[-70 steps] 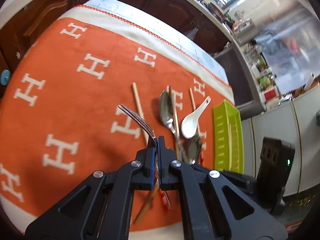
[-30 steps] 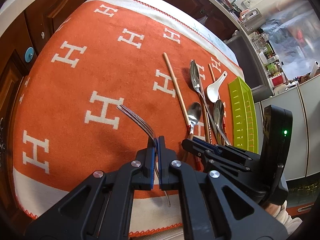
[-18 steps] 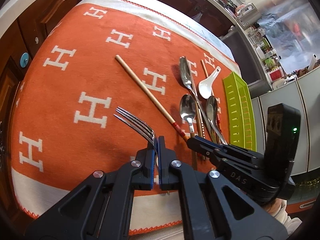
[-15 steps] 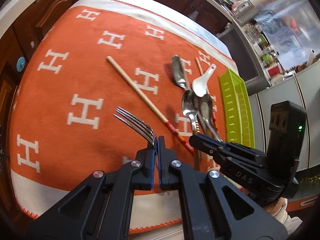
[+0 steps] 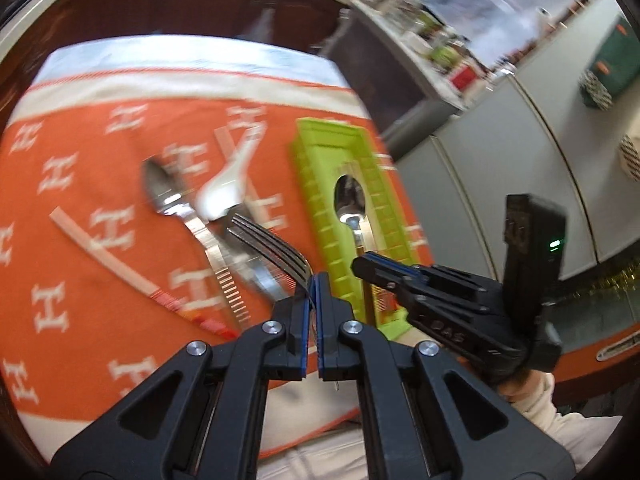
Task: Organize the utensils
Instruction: 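Carry the fork and small spoon into the green tray and open both tools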
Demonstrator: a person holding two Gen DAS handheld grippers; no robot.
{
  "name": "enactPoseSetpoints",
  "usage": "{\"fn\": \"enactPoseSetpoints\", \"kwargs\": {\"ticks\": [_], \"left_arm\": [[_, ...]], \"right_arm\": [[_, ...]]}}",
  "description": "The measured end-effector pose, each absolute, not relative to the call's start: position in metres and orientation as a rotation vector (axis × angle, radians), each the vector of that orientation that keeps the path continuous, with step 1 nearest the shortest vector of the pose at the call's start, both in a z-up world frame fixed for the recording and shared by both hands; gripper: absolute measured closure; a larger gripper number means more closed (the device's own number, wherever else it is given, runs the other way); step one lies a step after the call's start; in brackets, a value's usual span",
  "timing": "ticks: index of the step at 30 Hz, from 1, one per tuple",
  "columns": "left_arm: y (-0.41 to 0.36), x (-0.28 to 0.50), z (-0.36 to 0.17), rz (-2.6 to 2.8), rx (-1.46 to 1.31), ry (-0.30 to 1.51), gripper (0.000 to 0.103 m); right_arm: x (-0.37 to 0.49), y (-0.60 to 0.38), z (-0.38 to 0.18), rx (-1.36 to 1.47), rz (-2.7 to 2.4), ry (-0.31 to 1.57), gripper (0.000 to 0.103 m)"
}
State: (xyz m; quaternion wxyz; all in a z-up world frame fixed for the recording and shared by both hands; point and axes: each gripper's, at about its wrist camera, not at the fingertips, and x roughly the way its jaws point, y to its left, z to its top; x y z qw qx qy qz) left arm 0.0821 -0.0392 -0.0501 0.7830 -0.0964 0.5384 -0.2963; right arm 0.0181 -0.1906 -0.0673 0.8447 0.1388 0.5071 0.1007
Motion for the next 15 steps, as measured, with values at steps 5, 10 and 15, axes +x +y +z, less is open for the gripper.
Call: {"fn": "enactPoseSetpoints", "kwargs": {"ticks": [5, 10, 15], "left_arm": [[-0.102, 0.093, -0.038, -0.722, -0.138, 1.166, 0.103], [-0.156, 0.11, -0.064, -0.732, -0.035, 1.236, 0.103], [-0.182, 0.135, -0.098, -0.678, 0.045, 1.309, 0.103]], "right_arm": [[0.012, -0.238, -0.071, 0.295, 0.117, 1.05, 0.096], [0.012, -0.26, -0.087, 0.315, 0.08, 1.065, 0.096], [0.02, -0.262, -0.099, 0.323, 0.092, 1.072, 0.096]]}}
